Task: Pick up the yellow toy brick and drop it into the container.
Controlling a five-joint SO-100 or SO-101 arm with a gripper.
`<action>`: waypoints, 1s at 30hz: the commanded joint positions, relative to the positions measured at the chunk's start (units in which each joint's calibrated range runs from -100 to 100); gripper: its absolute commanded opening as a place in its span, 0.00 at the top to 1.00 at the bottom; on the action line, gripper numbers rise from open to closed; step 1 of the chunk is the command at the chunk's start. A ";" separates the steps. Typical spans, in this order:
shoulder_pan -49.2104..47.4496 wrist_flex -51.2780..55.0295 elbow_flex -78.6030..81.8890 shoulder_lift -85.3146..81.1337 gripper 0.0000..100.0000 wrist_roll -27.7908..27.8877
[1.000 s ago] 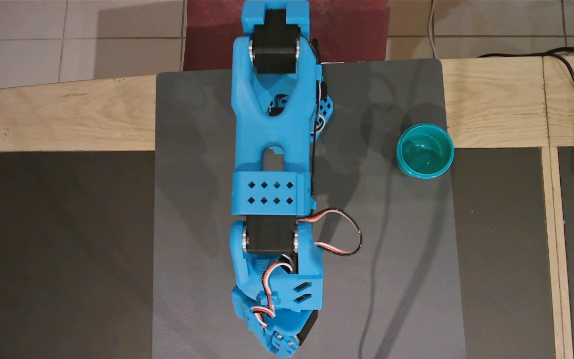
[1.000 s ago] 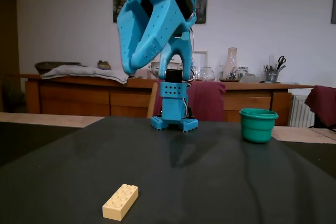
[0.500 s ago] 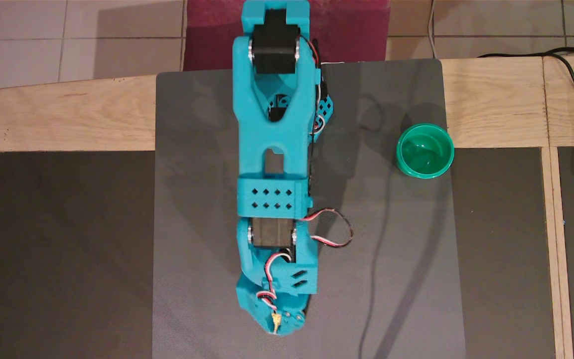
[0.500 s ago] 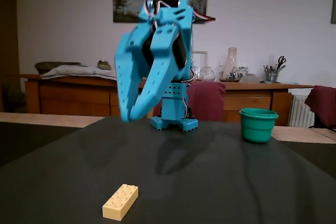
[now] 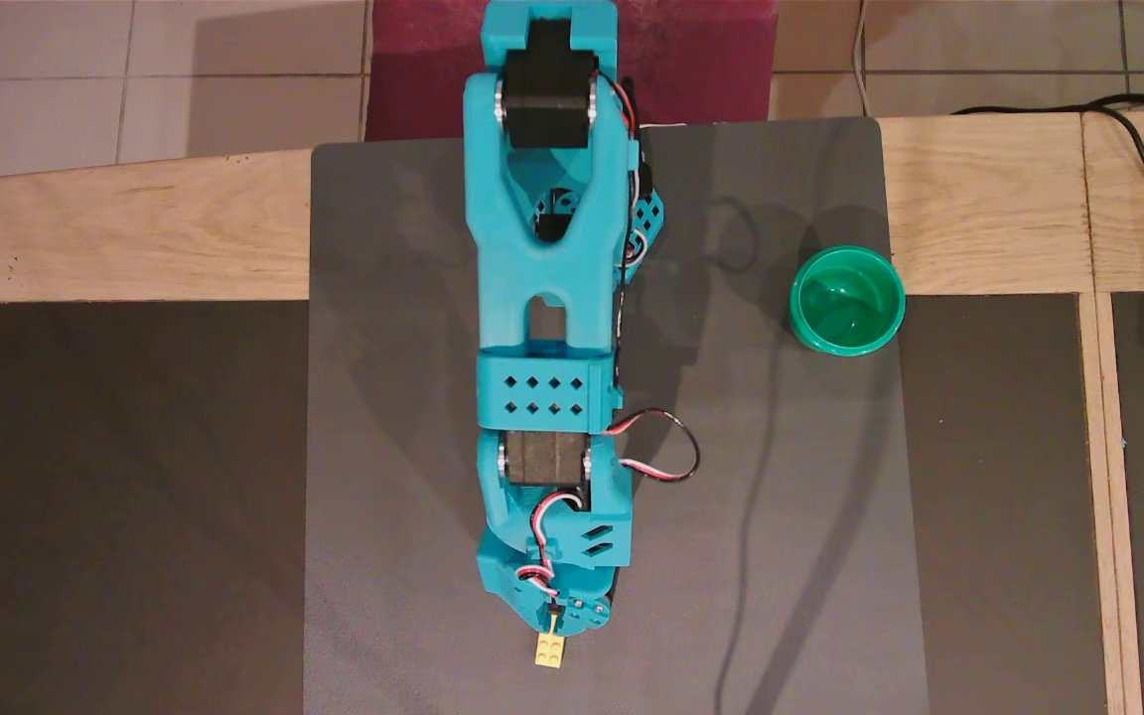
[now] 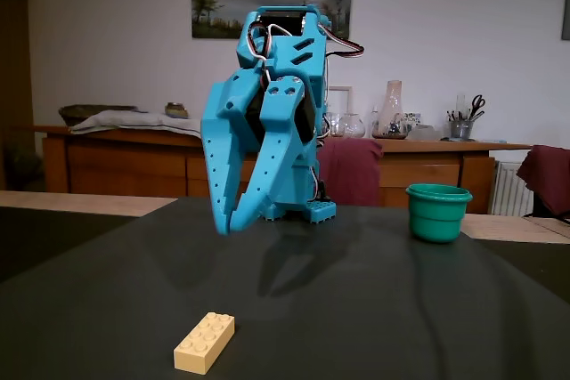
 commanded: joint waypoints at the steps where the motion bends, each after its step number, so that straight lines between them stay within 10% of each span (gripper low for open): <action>1: -0.96 -0.74 -0.61 1.63 1.00 1.25; 30: 1.67 -11.93 -1.06 10.73 0.76 4.28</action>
